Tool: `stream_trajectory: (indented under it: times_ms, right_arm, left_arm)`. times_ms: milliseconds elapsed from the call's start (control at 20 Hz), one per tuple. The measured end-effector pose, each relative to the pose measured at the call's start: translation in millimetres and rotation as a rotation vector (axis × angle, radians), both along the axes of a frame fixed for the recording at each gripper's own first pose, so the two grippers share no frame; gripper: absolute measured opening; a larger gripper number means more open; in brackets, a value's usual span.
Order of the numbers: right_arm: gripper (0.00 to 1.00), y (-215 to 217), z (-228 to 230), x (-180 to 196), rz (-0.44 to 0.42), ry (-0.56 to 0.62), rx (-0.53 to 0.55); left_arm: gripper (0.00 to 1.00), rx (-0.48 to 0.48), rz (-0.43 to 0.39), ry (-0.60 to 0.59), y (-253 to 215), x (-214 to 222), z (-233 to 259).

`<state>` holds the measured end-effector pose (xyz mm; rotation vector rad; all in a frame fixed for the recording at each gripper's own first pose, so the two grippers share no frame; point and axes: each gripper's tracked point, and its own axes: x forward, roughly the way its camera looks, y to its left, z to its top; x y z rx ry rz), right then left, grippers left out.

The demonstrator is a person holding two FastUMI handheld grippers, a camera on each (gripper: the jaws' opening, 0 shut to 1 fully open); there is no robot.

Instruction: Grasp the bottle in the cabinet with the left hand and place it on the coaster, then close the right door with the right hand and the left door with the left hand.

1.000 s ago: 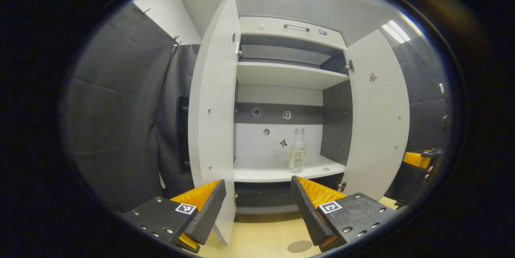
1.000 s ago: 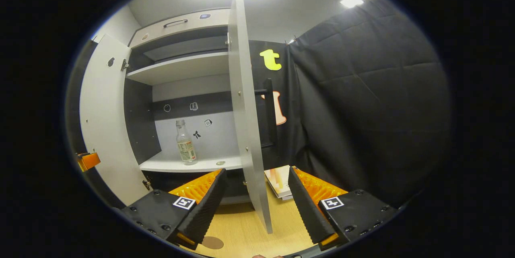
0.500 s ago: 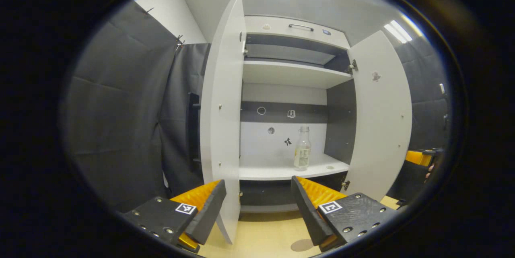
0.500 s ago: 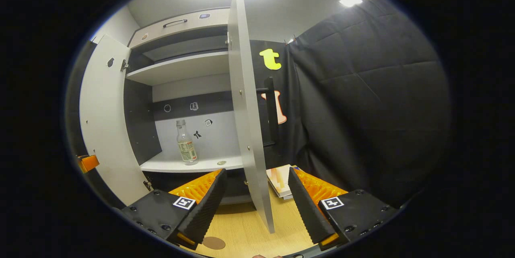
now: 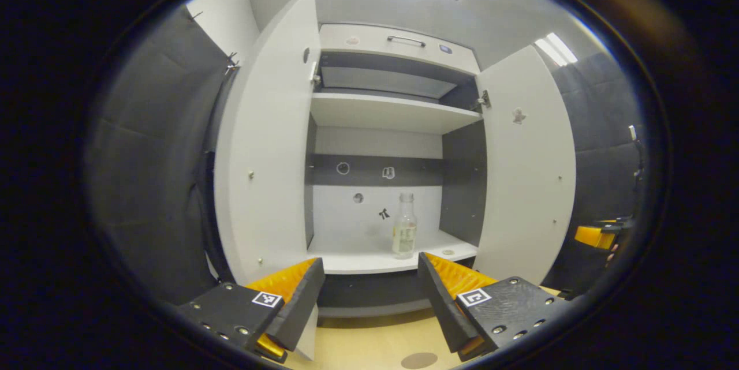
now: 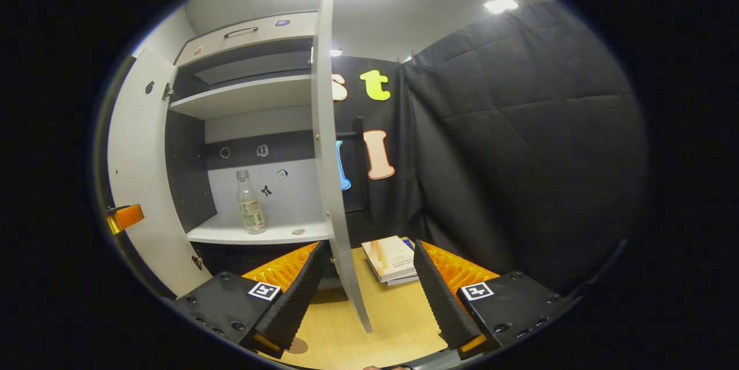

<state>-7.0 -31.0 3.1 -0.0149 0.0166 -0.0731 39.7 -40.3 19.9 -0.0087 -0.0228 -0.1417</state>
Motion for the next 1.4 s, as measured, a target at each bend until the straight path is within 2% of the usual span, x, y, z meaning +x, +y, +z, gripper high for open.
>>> stream_trajectory:
  times_ms: [200,450,600,1050,1400]
  right_arm:
    - [0.97,-35.6,2.1,3.3,-0.084,0.007,0.005]
    - [0.97,-79.5,6.2,22.9,-0.181,-0.007,0.034]
    - [0.97,-98.4,9.4,35.8,-0.227,-0.019,0.065]
    - [0.96,-135.8,15.3,90.9,-0.271,-0.043,0.071]
    - [0.96,-164.7,9.8,106.5,-0.357,-0.044,0.069]
  left_arm:
    - [0.94,-0.032,-0.1,-0.003,-42.5,49.5,8.8]
    - [0.94,0.008,-0.129,-0.011,-69.9,119.2,18.4]
    - [0.94,-0.002,-0.149,-0.025,-79.8,160.2,22.2]
    - [0.94,0.0,-0.121,-0.015,-88.5,266.4,13.3]
    - [0.92,-0.002,-0.133,0.02,-105.0,319.2,-10.1]
